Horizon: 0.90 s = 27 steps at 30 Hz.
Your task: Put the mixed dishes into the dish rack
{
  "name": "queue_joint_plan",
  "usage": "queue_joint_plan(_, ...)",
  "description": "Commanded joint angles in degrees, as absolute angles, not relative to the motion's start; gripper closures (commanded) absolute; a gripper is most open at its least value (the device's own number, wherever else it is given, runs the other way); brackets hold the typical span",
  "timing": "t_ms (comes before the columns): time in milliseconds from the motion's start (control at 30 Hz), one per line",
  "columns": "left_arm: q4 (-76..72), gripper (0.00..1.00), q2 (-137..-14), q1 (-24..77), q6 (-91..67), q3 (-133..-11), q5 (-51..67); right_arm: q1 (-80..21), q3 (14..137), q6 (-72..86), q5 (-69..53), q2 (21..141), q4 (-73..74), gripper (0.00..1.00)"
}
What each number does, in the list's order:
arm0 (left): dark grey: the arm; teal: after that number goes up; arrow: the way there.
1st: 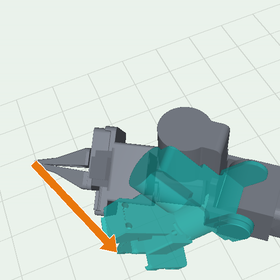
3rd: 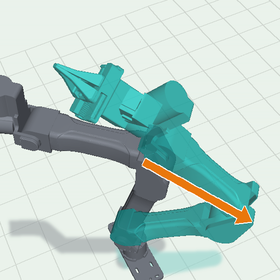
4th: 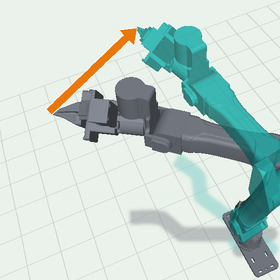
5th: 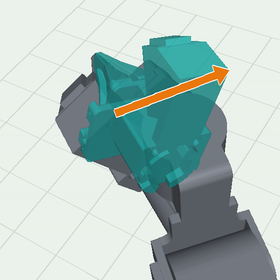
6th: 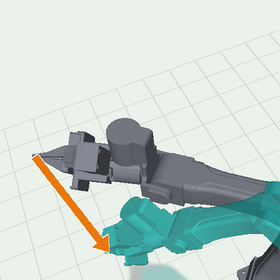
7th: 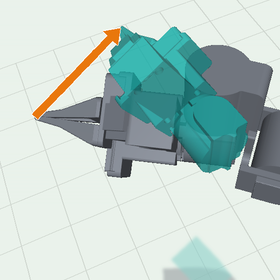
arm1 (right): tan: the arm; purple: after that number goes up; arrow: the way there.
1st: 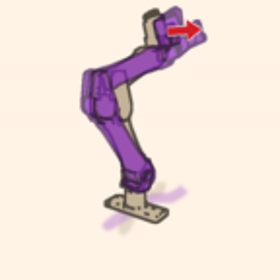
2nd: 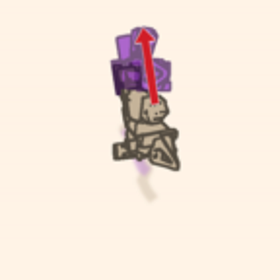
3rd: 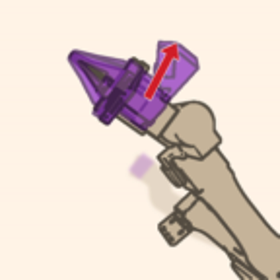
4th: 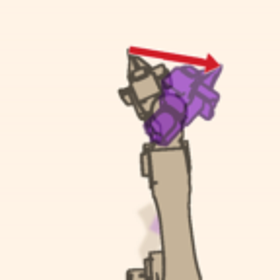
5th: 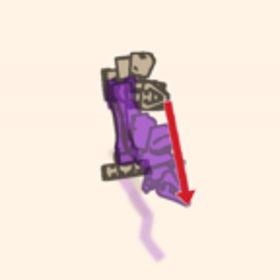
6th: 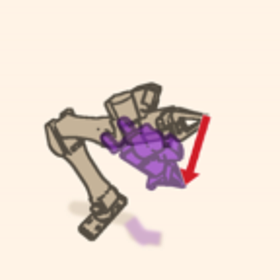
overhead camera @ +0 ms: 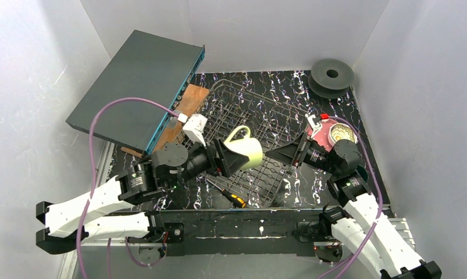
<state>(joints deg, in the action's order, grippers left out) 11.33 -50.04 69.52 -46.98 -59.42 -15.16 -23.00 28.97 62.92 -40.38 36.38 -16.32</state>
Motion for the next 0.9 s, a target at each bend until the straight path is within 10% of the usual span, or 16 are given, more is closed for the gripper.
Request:
queue_joint_plan(0,26.57,1.0,-49.64,69.7,-39.82,-69.53,-27.93,-23.03,35.1,53.35,-33.51,35.0,1.38,0.02)
queue_joint_plan(400,53.55,1.0,-69.75,68.05,-20.31,-89.78,-46.24,-21.45,46.82,37.64,-18.1,36.93,28.57,0.02)
queue_joint_plan(867,44.26,1.0,-83.24,50.4,-0.93,-80.47,-33.82,-21.43,42.31,38.98,-19.83,33.06,29.34,0.02)
